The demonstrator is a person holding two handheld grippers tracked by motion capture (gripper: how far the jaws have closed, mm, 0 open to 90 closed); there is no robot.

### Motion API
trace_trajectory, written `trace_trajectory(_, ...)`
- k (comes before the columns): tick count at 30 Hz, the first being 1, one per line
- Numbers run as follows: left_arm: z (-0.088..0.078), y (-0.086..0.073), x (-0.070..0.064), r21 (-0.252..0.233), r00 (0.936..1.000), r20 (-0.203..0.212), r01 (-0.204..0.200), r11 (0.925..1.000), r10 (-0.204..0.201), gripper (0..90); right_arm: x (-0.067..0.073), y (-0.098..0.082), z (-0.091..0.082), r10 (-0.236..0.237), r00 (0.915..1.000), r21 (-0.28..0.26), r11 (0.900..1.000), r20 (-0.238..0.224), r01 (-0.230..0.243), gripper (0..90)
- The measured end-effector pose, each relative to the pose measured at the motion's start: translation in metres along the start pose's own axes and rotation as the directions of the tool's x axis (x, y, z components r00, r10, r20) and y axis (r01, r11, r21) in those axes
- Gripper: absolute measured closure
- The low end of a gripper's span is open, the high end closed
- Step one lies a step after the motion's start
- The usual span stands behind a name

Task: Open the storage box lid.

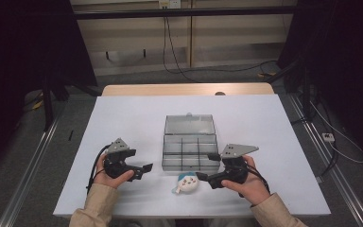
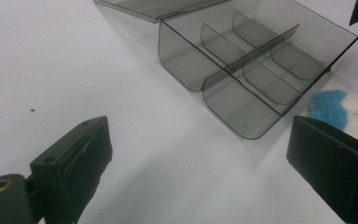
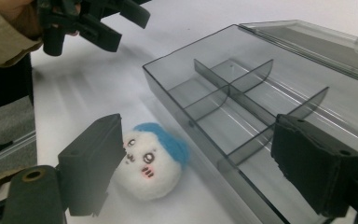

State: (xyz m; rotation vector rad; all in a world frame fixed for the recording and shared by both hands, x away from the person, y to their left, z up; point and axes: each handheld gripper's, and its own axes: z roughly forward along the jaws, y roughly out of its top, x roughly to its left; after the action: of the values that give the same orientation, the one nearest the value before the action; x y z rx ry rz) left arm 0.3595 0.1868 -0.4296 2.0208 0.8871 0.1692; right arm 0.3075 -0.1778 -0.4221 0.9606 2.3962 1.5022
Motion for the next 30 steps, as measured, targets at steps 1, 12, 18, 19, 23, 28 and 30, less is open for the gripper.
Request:
trace_trajectory(1, 0.000, 0.000, 0.000, -0.001, 1.0000, -0.003, 0.000, 1.0000, 0.000, 6.4, 0.001, 0.000, 0.001, -0.006, 1.0000, 0.002, 1.000, -0.004, 0.006, 19.0)
trace_trajectory(12, -0.005, -0.004, 0.002, 0.003, 0.9999, -0.014, 0.008, 1.0000, -0.007, 6.4, 0.015, 0.002, 0.015, -0.071, 0.9950, 0.030, 0.997, -0.070, 0.073, 31.3)
trace_trajectory(18, -0.008, -0.006, 0.002, 0.001, 0.9998, -0.019, 0.006, 1.0000, -0.006, 6.5, 0.024, 0.002, 0.027, -0.110, 0.9888, 0.062, 0.991, -0.100, 0.117, 31.7)
trace_trajectory(19, -0.008, -0.006, 0.002, 0.003, 0.9998, -0.017, 0.003, 1.0000, -0.003, 6.5, 0.025, 0.002, 0.028, -0.114, 0.9878, 0.064, 0.991, -0.107, 0.121, 31.4)
trace_trajectory(23, -0.008, -0.007, 0.003, 0.001, 0.9998, -0.016, 0.008, 1.0000, -0.008, 6.5, 0.026, 0.001, 0.034, -0.126, 0.9850, 0.072, 0.988, -0.117, 0.135, 31.3)
trace_trajectory(28, -0.007, -0.006, 0.003, 0.008, 0.9998, -0.019, 0.005, 1.0000, -0.005, 6.5, 0.026, -0.001, 0.038, -0.133, 0.9820, 0.089, 0.985, -0.134, 0.146, 31.9)
trace_trajectory(30, -0.006, -0.007, 0.002, 0.009, 0.9999, -0.012, 0.008, 0.9999, -0.008, 6.5, 0.026, -0.001, 0.040, -0.142, 0.9803, 0.089, 0.984, -0.137, 0.155, 31.9)
